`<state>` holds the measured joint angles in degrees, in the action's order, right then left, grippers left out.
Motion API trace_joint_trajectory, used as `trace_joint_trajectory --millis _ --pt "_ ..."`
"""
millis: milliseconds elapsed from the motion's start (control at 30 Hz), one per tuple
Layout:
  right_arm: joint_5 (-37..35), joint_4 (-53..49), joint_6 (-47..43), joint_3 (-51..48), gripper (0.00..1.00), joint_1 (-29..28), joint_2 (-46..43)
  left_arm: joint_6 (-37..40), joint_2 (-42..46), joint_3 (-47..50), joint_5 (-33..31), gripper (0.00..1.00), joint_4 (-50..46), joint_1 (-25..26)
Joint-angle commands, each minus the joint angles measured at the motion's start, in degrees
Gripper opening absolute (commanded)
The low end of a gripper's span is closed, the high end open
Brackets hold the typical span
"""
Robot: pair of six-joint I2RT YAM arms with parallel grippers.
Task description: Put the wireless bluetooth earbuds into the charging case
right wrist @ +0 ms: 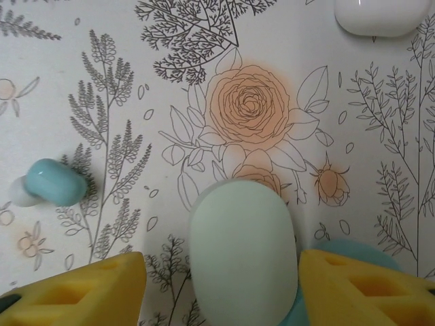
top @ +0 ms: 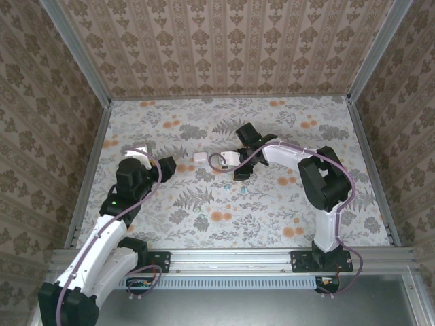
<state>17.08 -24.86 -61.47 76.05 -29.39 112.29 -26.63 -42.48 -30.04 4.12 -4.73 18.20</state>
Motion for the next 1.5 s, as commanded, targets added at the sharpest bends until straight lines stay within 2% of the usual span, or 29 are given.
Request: trace_joint_trajectory --millis 0,200,467,933,1467 --pt "0.15 0.07 -2.68 2.01 0.63 0.21 2.09 1.55 1.25 0.93 -1.25 0.73 -0.83 -0.64" --pt "-3.18 -1.99 -3.12 3.33 0.59 0.29 4.12 1.58 1.43 0.95 -1.31 0.73 -0.9 -0.71" --pt "-2.71 -1.6 -1.59 0.85 0.54 0.29 2.74 1.31 0.82 1.04 -1.2 0.74 0.16 -0.71" --pt "0.23 -2.77 4.01 3.57 0.47 1.35 5.97 1.41 0.07 -0.02 -0.09 0.74 -0.1 -0.71" --pt "0.41 -3.72 2.58 3.14 0.5 1.35 6.28 1.41 -1.03 -0.19 1.29 0.74 0.92 -0.71"
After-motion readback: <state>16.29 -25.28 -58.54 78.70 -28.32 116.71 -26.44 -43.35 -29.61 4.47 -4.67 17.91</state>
